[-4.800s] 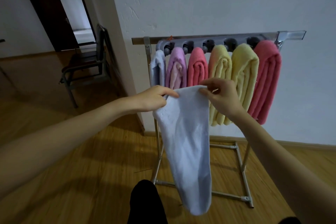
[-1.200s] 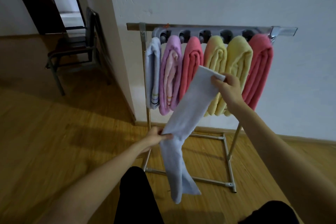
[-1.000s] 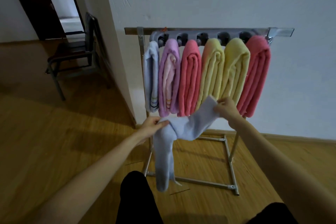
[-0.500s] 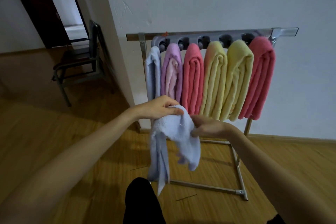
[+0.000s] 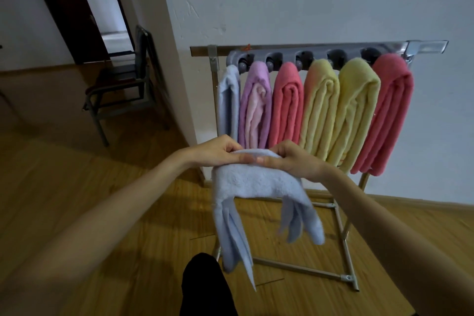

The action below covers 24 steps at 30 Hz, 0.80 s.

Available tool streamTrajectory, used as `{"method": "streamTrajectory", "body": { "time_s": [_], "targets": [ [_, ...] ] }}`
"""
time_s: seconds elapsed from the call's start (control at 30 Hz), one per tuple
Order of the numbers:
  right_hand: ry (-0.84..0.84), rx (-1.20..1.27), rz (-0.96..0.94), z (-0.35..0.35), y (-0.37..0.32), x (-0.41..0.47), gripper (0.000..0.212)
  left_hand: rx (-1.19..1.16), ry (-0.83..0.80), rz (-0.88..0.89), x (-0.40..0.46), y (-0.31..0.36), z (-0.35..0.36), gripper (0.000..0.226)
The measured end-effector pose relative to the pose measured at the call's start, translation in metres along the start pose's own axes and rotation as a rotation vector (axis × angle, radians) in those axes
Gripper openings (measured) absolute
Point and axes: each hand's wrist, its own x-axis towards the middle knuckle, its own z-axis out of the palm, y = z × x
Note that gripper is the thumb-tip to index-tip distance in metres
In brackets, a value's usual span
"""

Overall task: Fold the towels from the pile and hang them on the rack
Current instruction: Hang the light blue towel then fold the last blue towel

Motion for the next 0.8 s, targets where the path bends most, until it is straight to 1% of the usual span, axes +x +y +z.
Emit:
{"method": "streamTrajectory", "body": {
  "time_s": [0.03, 0.07, 0.13, 0.17, 0.2, 0.23, 0.27, 0.3, 0.37, 0.4, 0.43, 0.47, 0.53, 0.6, 0.7, 0.77, 0.8],
  "targets": [
    [0.015, -0.023, -0.010, -0.004, -0.001, 0.001, 0.042, -0.012, -0.003, -0.027, -0.002, -0.005, -0.002, 0.042],
    [0.040, -0.029, -0.013, -0.009, -0.001, 0.001, 0.044, -0.034, -0.003, -0.049, -0.004, -0.009, -0.004, 0.040],
    [0.095, -0.030, -0.006, -0.019, 0.002, 0.001, 0.048, -0.077, -0.017, -0.066, -0.008, -0.020, -0.008, 0.032],
    [0.116, -0.032, -0.004, -0.024, 0.003, 0.001, 0.052, -0.116, -0.027, -0.072, -0.011, -0.025, -0.011, 0.026],
    [0.134, -0.039, -0.003, -0.028, 0.005, 0.001, 0.056, -0.150, -0.036, -0.087, -0.013, -0.029, -0.014, 0.014],
    [0.151, -0.050, 0.002, -0.033, 0.008, 0.002, 0.058, -0.186, -0.031, -0.095, -0.016, -0.033, -0.017, 0.011],
    [0.163, -0.070, 0.007, -0.037, 0.010, 0.004, 0.055, -0.208, -0.018, -0.093, -0.018, -0.035, -0.022, 0.024],
    [0.172, -0.096, 0.001, -0.040, 0.012, 0.006, 0.046, -0.229, -0.007, -0.084, -0.018, -0.035, -0.026, 0.033],
    [0.170, -0.165, -0.062, -0.044, 0.010, 0.010, 0.017, -0.257, 0.038, -0.050, -0.019, -0.032, -0.035, 0.041],
    [0.153, -0.196, -0.094, -0.045, 0.006, 0.013, 0.015, -0.257, 0.057, -0.018, -0.019, -0.027, -0.039, 0.043],
    [0.125, -0.231, -0.129, -0.047, 0.001, 0.016, 0.019, -0.235, 0.087, 0.018, -0.019, -0.024, -0.044, 0.041],
    [0.087, -0.282, -0.158, -0.050, -0.005, 0.020, 0.021, -0.164, 0.115, 0.064, -0.019, -0.020, -0.049, 0.034],
    [-0.024, -0.389, -0.188, -0.055, -0.019, 0.029, 0.028, 0.071, 0.140, 0.138, -0.021, -0.013, -0.061, 0.017],
    [-0.121, -0.529, -0.172, -0.061, -0.029, 0.041, 0.038, 0.302, 0.114, 0.151, -0.023, -0.006, -0.074, 0.021],
    [-0.202, -0.771, -0.064, -0.062, -0.037, 0.059, 0.046, 0.584, 0.053, 0.111, -0.022, -0.004, -0.088, 0.030],
    [-0.192, -0.867, -0.028, -0.055, -0.044, 0.067, 0.047, 0.713, 0.073, 0.086, -0.018, -0.006, -0.091, 0.033],
    [-0.160, -0.899, -0.024, -0.051, -0.049, 0.069, 0.047, 0.746, 0.111, 0.073, -0.016, -0.007, -0.091, 0.033]
  ]
}}
